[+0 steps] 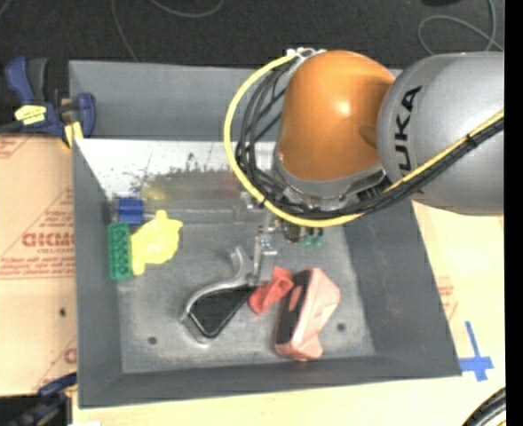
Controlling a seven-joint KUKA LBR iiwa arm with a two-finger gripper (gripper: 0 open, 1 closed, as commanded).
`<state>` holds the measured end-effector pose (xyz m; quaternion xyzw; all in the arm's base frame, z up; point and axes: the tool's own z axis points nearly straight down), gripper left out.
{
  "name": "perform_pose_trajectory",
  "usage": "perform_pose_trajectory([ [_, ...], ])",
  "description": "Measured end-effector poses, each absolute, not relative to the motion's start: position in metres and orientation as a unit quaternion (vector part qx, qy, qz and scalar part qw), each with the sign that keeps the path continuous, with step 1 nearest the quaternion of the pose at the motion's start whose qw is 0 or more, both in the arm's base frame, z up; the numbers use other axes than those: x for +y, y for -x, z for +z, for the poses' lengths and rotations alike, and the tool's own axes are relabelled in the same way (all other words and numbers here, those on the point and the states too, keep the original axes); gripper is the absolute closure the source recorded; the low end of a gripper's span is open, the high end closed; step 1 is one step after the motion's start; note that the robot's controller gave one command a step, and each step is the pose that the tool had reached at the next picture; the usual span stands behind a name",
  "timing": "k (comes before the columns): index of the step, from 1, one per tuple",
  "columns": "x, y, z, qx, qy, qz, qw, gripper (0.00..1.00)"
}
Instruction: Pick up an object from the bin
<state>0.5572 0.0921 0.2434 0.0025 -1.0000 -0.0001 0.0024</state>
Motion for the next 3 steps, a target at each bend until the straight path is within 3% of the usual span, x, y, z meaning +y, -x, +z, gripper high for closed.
perform_pose_trajectory([
  [1,0.092,-0.559,0.248,-1.0,-0.001,-0.001,-0.002,0.0],
  [2,0.092,-0.555,0.237,-1.0,-0.025,0.0,-0.004,0.0],
  [3,0.09,-0.546,0.178,-0.995,-0.102,0.0,-0.005,0.0],
])
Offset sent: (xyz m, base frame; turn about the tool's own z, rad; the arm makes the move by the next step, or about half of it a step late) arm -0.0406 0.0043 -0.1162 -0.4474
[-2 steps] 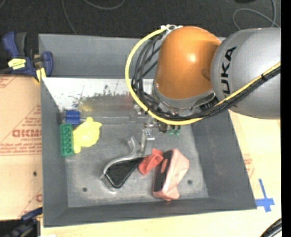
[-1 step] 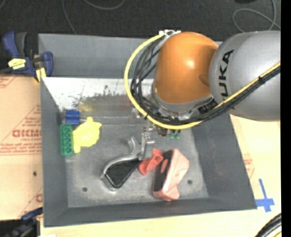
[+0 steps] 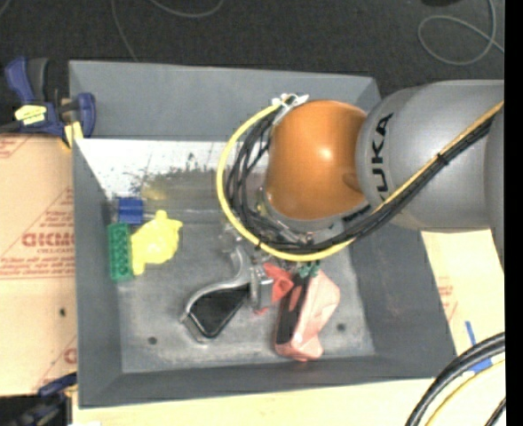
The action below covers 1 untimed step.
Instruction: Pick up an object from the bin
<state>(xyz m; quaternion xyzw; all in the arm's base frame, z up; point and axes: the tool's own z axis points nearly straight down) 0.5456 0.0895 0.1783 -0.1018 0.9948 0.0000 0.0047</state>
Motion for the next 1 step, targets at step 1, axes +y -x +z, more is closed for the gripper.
perform_pose_trajectory([
  [1,0.0924,-0.5435,0.1185,0.982,0.189,-0.001,0.006,0.0],
])
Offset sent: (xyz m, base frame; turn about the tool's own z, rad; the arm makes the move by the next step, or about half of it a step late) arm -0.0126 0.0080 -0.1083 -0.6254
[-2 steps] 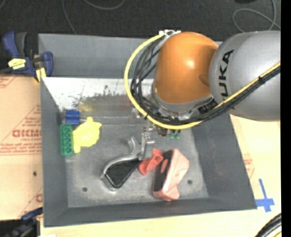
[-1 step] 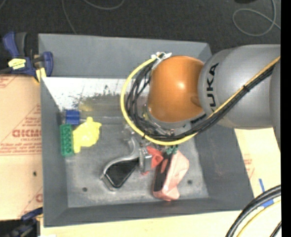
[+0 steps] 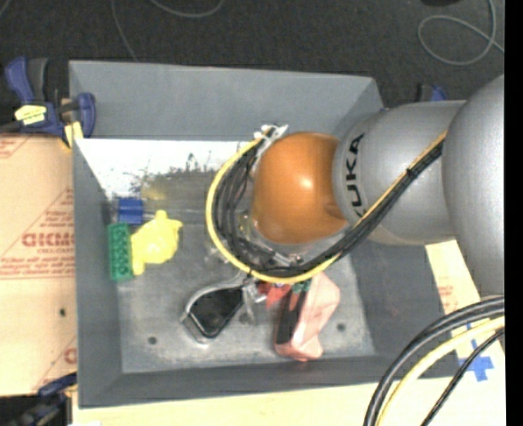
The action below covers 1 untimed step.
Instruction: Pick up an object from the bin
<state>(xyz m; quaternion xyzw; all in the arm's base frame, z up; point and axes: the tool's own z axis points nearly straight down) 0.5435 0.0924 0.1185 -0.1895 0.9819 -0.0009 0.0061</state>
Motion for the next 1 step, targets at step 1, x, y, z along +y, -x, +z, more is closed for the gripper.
perform_pose_trajectory([
  [1,0.0968,-0.5366,0.0726,0.916,0.4,-0.002,0.01,1.0],
])
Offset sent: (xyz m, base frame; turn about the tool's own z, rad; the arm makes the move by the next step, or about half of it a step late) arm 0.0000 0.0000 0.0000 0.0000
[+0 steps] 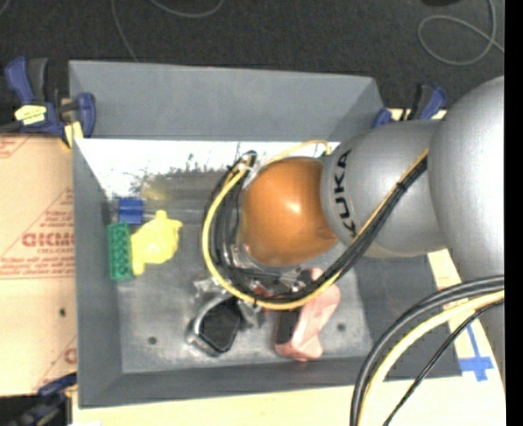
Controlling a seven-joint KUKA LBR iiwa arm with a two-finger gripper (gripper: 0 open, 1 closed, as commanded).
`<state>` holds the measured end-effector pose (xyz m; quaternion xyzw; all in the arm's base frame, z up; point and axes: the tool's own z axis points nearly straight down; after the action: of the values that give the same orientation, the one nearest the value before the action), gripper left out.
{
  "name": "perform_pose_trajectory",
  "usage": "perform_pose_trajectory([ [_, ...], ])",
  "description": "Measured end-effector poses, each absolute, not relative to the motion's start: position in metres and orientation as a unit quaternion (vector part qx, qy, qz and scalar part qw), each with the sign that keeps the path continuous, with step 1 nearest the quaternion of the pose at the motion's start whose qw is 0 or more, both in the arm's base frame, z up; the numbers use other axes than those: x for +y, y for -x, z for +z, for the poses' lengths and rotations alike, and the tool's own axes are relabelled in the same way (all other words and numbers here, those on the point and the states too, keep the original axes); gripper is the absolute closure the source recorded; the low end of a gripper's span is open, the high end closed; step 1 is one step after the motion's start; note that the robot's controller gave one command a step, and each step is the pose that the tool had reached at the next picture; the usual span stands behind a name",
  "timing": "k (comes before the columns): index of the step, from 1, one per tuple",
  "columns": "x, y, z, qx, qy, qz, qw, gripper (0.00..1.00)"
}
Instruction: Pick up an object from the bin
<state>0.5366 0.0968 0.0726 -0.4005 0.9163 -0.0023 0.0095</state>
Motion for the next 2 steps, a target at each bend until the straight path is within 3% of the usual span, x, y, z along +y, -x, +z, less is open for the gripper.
perform_pose_trajectory([
  [1,0.097,-0.537,0.073,0.917,0.4,-0.002,0.009,1.0],
  [2,0.09,-0.526,0.182,0.917,0.398,-0.001,0.008,1.0],
])
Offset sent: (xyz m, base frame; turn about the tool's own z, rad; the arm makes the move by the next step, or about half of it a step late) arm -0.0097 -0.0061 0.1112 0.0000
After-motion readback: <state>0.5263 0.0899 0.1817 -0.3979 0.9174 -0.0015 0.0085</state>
